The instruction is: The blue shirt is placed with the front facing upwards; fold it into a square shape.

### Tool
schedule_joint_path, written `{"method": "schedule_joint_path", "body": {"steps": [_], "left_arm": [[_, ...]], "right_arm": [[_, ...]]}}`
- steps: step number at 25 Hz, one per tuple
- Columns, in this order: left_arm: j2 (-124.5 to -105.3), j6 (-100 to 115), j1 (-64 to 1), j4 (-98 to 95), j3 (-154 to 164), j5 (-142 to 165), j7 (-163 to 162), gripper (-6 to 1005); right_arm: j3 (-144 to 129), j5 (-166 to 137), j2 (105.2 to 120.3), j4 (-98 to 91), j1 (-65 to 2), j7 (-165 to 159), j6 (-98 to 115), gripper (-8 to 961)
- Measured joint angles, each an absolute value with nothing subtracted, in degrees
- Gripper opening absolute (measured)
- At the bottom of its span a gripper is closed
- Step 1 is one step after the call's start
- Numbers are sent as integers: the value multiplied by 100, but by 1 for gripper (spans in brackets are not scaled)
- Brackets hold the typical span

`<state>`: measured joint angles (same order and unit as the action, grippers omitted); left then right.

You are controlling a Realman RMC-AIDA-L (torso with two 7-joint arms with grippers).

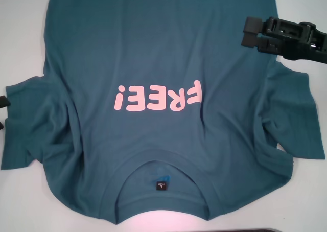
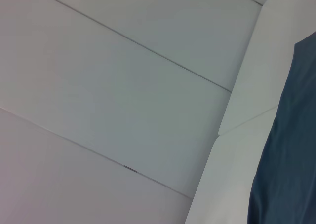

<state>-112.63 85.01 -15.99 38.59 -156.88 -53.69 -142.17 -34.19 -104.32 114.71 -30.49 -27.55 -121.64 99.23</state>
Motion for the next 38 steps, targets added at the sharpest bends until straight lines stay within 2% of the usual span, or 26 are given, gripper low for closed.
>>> {"method": "schedule_joint_path", "body": {"steps": [29, 38], "left_arm": [[-11333, 8458, -1735, 3805, -15389, -5317, -14114, 795], [-11351, 8657, -1850, 3891, -15204, -5333, -14307, 752]], "right_arm": [[-3340, -10433, 11451, -3045, -2738, -12173, 9958, 851], [-3254, -10433, 11446, -3041, -2691, -12173, 9966, 851]]}}
